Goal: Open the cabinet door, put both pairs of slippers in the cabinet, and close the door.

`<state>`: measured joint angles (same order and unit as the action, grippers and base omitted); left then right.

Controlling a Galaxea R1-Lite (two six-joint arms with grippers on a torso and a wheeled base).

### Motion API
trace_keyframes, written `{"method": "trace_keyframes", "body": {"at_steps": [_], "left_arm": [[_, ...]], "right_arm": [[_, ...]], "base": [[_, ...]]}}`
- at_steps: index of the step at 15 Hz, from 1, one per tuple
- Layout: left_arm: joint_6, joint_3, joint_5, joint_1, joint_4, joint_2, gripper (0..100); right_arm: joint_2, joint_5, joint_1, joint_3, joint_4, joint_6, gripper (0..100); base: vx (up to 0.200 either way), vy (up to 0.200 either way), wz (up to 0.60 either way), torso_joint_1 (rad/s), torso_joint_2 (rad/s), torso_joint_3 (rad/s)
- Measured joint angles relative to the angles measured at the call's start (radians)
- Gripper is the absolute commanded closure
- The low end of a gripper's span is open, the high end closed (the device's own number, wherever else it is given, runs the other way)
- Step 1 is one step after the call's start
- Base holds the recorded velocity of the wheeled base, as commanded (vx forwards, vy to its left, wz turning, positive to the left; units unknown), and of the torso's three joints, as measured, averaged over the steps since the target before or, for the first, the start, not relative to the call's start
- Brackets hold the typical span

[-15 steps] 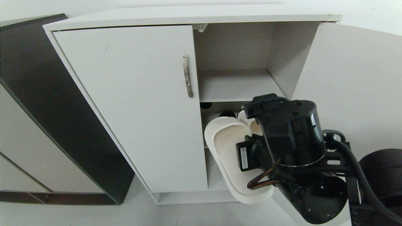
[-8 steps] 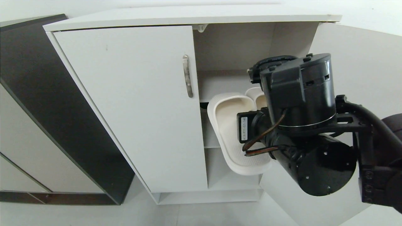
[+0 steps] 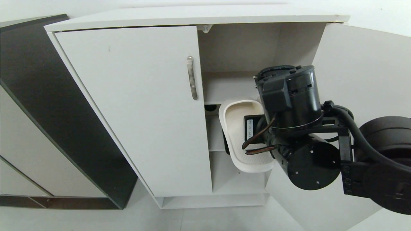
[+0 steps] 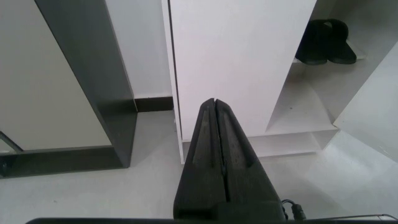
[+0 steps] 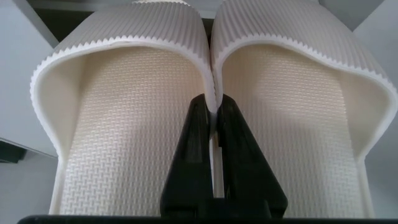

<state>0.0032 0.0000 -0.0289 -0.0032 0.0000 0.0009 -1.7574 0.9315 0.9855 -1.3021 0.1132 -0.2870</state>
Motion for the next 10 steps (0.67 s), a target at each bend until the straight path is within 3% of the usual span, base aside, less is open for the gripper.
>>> {"method": "trace_keyframes", "body": {"at_steps": [5,10], "left_arm": [[0.001,0.0,-0.002,0.0,0.001,0.0,100],[0.001,0.0,-0.002,0.0,0.001,0.0,100]], "right_arm": [[-0.007,-0.002,-0.002,-0.003,0.001,-0.003,100],[-0.018,-0.005,-0.002,-0.02,0.026,0.014,100]], "base": [[0.0,0.0,0.0,0.0,0.0,0.0],[0.2,0.0,0.0,0.0,0.0,0.002]]}}
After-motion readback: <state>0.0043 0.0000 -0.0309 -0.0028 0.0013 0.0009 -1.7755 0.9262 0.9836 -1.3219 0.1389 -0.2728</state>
